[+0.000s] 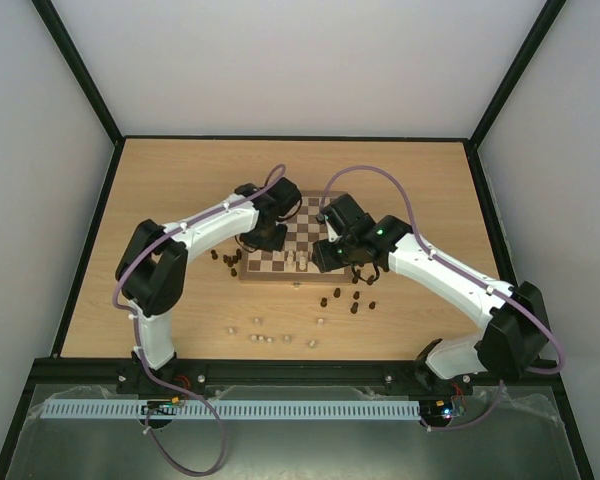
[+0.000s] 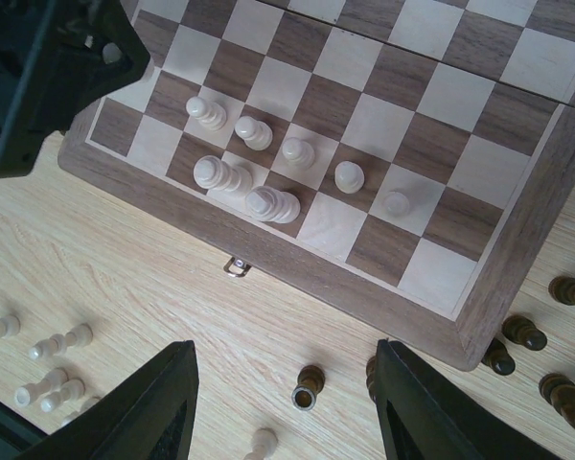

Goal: Set up the chess pieces on the board
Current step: Place the chess piece on the chessboard.

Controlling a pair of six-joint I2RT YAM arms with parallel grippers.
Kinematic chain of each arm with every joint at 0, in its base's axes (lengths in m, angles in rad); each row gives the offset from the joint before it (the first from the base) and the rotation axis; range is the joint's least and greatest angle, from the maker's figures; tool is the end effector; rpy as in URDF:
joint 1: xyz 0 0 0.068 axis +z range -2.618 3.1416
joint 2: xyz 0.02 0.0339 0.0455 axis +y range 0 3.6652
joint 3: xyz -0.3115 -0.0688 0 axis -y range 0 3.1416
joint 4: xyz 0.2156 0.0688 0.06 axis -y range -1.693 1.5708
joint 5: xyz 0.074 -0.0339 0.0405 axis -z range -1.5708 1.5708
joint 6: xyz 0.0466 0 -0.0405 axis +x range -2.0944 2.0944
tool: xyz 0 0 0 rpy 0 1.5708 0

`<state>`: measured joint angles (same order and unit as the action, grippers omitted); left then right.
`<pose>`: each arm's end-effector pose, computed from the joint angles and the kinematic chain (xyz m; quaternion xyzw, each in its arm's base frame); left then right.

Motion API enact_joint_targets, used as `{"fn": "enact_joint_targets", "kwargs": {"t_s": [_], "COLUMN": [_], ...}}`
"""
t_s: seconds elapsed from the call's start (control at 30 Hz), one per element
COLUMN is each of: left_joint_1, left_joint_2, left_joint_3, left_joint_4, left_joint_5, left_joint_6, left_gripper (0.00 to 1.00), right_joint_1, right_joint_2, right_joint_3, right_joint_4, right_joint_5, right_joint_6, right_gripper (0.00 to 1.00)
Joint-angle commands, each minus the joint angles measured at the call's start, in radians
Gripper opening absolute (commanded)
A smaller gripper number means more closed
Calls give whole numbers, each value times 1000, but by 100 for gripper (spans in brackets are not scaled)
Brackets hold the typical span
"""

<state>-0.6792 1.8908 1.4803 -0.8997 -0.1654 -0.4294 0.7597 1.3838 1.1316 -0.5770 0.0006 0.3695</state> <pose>0.2931 -0.2268 0.2622 0.1124 0.9818 0.0015 0.1532 0.1938 0.1841 0.3349 -0.1806 0.9144 0.1937 0.3063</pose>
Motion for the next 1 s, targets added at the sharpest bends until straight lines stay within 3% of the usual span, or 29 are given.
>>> {"fn": "enact_joint_targets", "kwargs": {"t_s": [0.0, 0.97], "left_joint_1": [1, 0], "left_joint_2": [20, 67], "left_joint_3": [-6, -42], "left_joint_4": [-6, 35], "left_joint_5": [12, 39], "left_joint_6": [9, 4], "left_gripper": [10, 11], "right_joint_1": [6, 6], "right_joint_2": [-32, -25], "right_joint_3": [-12, -23], "right_joint_4": [-14, -7], "right_joint_5": [-8, -19], "right_joint_6": [-9, -7], "right_gripper": [52, 52]}}
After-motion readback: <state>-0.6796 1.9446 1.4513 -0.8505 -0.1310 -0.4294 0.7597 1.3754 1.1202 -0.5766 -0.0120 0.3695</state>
